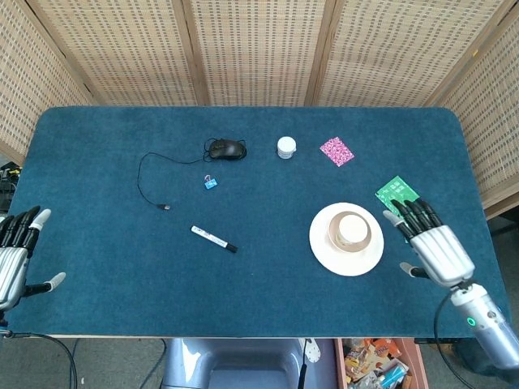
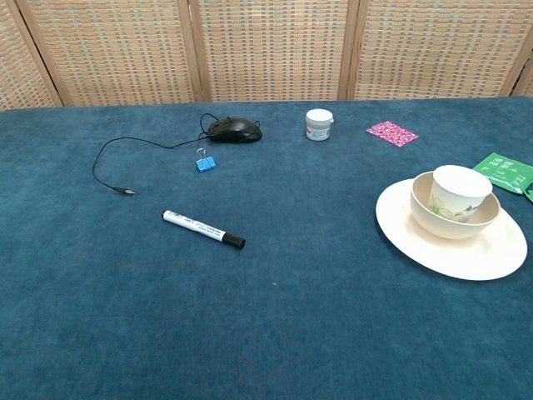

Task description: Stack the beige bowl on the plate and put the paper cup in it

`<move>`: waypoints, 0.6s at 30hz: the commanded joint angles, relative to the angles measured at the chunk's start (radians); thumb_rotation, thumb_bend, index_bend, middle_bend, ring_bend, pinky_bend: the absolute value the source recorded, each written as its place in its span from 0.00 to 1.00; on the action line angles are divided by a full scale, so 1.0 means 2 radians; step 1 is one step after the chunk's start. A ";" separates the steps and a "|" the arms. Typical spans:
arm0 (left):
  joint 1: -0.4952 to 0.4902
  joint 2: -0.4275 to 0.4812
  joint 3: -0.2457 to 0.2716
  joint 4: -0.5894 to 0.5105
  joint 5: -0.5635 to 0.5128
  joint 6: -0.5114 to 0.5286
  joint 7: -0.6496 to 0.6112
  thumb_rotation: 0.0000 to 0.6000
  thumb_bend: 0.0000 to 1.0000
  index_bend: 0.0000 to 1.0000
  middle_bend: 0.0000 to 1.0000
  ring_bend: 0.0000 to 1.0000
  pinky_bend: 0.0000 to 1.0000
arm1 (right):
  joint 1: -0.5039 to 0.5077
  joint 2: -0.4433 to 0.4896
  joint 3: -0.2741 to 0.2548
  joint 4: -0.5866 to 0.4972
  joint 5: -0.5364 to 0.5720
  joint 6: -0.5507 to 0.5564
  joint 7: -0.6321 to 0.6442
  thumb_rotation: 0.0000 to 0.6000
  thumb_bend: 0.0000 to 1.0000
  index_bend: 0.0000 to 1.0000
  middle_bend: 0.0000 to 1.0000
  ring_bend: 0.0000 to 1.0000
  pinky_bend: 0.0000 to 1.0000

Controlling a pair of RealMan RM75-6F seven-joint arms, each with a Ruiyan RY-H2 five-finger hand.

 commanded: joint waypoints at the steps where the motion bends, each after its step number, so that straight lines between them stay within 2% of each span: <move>1: 0.008 -0.004 0.007 0.007 0.013 0.007 -0.007 1.00 0.00 0.00 0.00 0.00 0.00 | -0.049 0.000 -0.005 -0.002 0.002 0.045 0.007 1.00 0.00 0.00 0.00 0.00 0.00; 9: 0.010 -0.009 0.009 0.025 0.025 0.009 -0.025 1.00 0.00 0.00 0.00 0.00 0.00 | -0.089 -0.041 0.006 0.027 0.014 0.090 0.039 1.00 0.00 0.00 0.00 0.00 0.00; 18: 0.005 -0.013 0.007 0.027 0.021 -0.003 -0.020 1.00 0.00 0.00 0.00 0.00 0.00 | -0.105 -0.059 0.013 0.070 0.020 0.088 0.089 1.00 0.00 0.00 0.00 0.00 0.00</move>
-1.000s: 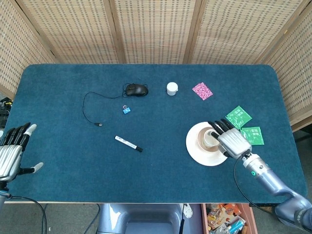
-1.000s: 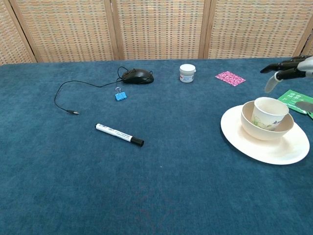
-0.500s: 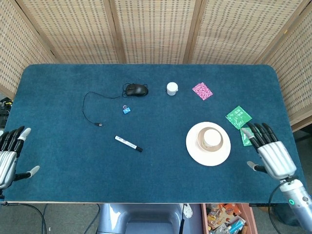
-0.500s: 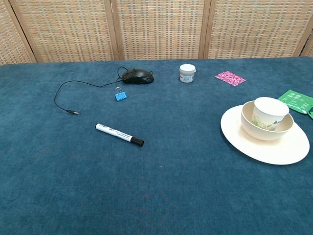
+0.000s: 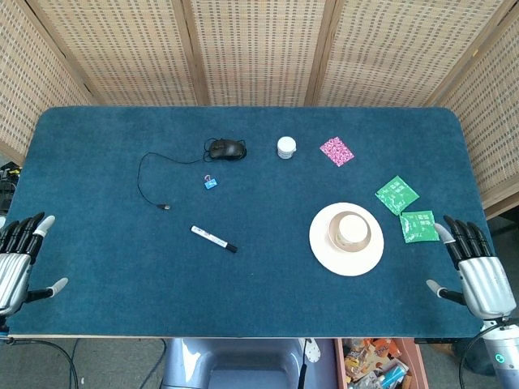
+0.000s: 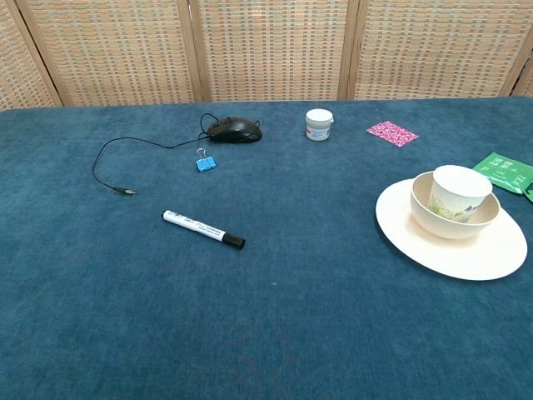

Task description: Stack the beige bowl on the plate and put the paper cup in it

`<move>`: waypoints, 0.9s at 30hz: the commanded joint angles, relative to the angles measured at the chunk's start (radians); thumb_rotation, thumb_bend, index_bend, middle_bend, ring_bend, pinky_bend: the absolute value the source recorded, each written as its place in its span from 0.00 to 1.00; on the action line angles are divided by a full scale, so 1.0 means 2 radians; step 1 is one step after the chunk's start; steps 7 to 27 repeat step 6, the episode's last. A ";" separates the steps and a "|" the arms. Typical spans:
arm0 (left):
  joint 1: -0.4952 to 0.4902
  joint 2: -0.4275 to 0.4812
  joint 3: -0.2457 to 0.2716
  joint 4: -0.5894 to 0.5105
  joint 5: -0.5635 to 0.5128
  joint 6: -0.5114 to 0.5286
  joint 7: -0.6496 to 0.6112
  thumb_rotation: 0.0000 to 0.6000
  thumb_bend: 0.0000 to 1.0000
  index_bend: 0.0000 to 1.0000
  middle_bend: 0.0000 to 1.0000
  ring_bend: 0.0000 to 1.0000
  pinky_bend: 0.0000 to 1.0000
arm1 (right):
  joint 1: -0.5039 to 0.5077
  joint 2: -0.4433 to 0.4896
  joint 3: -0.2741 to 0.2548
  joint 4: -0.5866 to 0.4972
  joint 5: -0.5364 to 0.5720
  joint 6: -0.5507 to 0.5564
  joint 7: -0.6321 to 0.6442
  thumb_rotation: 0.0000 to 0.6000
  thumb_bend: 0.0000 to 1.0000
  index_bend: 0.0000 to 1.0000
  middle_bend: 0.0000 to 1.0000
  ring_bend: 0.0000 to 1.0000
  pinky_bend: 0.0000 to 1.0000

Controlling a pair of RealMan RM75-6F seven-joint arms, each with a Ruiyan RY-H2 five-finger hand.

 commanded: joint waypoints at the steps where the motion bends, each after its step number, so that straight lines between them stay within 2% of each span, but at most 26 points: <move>1: 0.000 0.000 0.000 -0.001 -0.001 0.000 0.000 1.00 0.00 0.00 0.00 0.00 0.00 | -0.006 -0.005 0.005 0.015 0.002 -0.002 0.019 1.00 0.00 0.00 0.00 0.00 0.00; 27: 0.000 0.003 -0.001 0.000 -0.005 -0.005 -0.005 1.00 0.00 0.00 0.00 0.00 0.00 | -0.010 -0.007 0.011 0.022 0.002 0.000 0.021 1.00 0.00 0.00 0.00 0.00 0.00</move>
